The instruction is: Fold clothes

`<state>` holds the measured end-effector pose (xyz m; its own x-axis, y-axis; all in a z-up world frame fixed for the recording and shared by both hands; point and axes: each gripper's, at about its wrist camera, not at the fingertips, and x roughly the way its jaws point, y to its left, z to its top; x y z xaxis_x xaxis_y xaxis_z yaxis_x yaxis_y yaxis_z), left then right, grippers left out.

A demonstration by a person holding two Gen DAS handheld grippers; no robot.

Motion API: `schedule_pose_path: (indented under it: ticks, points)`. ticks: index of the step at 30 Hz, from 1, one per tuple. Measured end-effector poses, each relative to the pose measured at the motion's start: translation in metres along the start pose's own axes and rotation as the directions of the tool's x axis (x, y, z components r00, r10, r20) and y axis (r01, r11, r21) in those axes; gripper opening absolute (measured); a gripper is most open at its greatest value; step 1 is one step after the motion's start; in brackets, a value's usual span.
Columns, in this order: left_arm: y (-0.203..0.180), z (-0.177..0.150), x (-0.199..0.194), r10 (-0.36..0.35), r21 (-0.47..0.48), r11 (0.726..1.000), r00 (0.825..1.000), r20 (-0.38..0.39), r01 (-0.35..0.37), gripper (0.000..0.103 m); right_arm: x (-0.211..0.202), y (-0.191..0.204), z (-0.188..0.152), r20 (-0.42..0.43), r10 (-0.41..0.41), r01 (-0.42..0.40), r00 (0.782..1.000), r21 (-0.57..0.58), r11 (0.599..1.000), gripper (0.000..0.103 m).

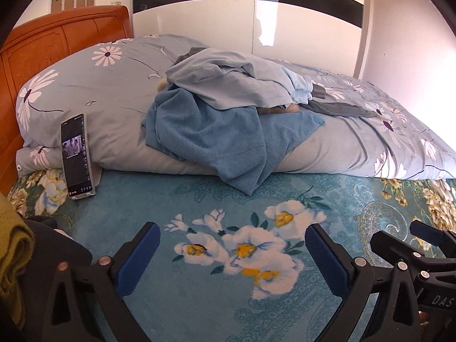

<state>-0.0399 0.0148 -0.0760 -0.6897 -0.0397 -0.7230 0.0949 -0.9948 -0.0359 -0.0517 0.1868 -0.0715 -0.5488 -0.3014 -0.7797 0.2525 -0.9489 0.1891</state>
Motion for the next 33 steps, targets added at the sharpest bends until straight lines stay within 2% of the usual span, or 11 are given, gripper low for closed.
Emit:
schedule_pose_path:
  ticks: [7, 20, 33]
  points:
    - [-0.003, -0.005, 0.013, 0.016, 0.036, 0.999, 1.000, 0.005, -0.016, 0.103, 0.018, 0.001, -0.001, -0.010, 0.010, -0.010, 1.000, -0.008, 1.000, 0.103]
    - [0.005, -0.002, 0.028, 0.001, -0.013, 1.000, 1.000, -0.005, -0.001, 0.103, 0.036, 0.003, 0.006, -0.042, 0.059, -0.059, 0.997, 0.005, 0.998, 0.103]
    - [0.008, 0.012, 0.034, 0.009, 0.013, 1.000, 1.000, 0.023, -0.010, 0.103, 0.044, 0.008, 0.025, -0.035, 0.069, -0.070, 0.997, -0.022, 0.997, 0.103]
